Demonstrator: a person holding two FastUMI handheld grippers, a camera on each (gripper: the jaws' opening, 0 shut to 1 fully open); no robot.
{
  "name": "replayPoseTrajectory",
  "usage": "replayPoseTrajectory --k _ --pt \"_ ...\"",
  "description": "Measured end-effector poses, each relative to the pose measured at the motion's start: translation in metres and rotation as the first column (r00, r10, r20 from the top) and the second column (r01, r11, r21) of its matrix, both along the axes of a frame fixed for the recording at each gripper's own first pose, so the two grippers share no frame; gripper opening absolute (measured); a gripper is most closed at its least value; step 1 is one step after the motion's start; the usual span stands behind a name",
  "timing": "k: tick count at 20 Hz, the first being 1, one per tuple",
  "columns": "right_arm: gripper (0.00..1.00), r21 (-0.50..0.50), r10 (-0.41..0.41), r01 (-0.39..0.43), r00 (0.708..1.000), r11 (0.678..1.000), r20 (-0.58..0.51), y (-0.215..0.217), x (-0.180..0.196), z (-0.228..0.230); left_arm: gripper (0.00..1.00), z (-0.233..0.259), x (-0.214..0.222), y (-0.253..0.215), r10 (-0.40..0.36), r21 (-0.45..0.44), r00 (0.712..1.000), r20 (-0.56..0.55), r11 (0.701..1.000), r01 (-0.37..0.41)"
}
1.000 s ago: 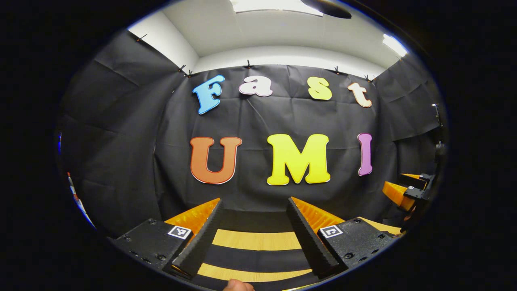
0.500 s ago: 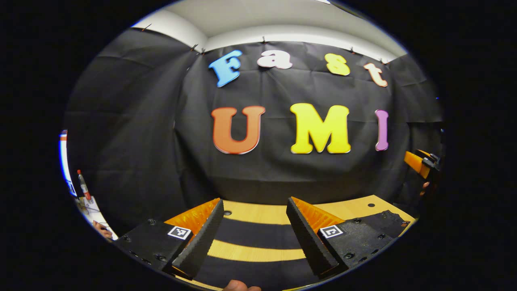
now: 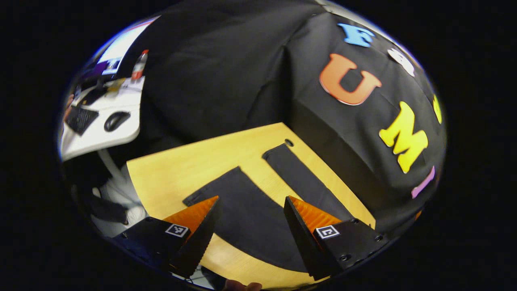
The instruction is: Grasp the waist and the cuffs of the jeans and fold them to make the two legs overlap; first hold the waist and fold one-third of the jeans toward the cuffs, then hold the cuffs and fold the remaining one-third in the same direction to finish folding.
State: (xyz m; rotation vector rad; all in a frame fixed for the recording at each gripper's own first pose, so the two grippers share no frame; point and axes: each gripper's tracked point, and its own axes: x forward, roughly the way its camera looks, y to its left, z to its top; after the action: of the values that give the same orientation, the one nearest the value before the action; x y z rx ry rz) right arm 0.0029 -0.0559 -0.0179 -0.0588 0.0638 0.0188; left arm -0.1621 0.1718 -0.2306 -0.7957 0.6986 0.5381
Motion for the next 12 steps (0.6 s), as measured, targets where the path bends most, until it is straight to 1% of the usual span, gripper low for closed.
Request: replayPoseTrajectory --k 1,2,3,4,6,7,8,11,12 --pt "0.96 -0.002 -0.009 0.009 1.0 1.0 -0.009 -0.004 0.001 -0.003 0.98 -0.014 -0.007 -0.002 0.041 -0.079 0.999 -0.018 0.996 -0.042" --pt "0.97 -0.004 -0.012 0.012 1.0 1.0 -0.019 -0.006 0.001 -0.004 0.99 -0.026 -0.013 -0.003 0.089 -0.144 0.995 -0.043 0.985 -0.094" --pt "0.97 -0.006 -0.018 0.018 1.0 1.0 -0.026 -0.01 0.002 -0.005 0.99 -0.031 -0.018 0.003 0.133 -0.193 0.989 -0.059 0.971 -0.142" --pt "0.94 -0.009 -0.027 0.026 0.999 1.0 -0.027 -0.014 0.001 -0.004 0.98 -0.036 -0.023 0.008 0.166 -0.226 0.983 -0.075 0.958 -0.179" --pt "0.94 -0.013 -0.048 0.047 0.998 0.999 -0.028 -0.023 0.001 -0.003 0.99 -0.053 -0.034 0.018 0.203 -0.268 0.972 -0.122 0.936 -0.229" --pt "0.97 -0.014 -0.058 0.057 0.998 0.998 -0.034 -0.027 0.001 -0.006 0.99 -0.063 -0.033 0.02 0.214 -0.28 0.966 -0.145 0.928 -0.248" --pt "0.97 -0.014 -0.069 0.069 0.997 0.998 -0.041 -0.031 0.001 -0.007 0.99 -0.069 -0.035 0.026 0.225 -0.288 0.96 -0.166 0.92 -0.266" --pt "0.94 -0.005 -0.099 0.099 0.993 0.995 -0.07 -0.044 -0.001 -0.014 0.99 -0.085 -0.037 0.03 0.245 -0.308 0.944 -0.219 0.901 -0.305" --pt "0.94 -0.007 -0.11 0.11 0.991 0.994 -0.078 -0.048 -0.001 -0.014 0.99 -0.088 -0.034 0.03 0.24 -0.311 0.943 -0.229 0.9 -0.305"
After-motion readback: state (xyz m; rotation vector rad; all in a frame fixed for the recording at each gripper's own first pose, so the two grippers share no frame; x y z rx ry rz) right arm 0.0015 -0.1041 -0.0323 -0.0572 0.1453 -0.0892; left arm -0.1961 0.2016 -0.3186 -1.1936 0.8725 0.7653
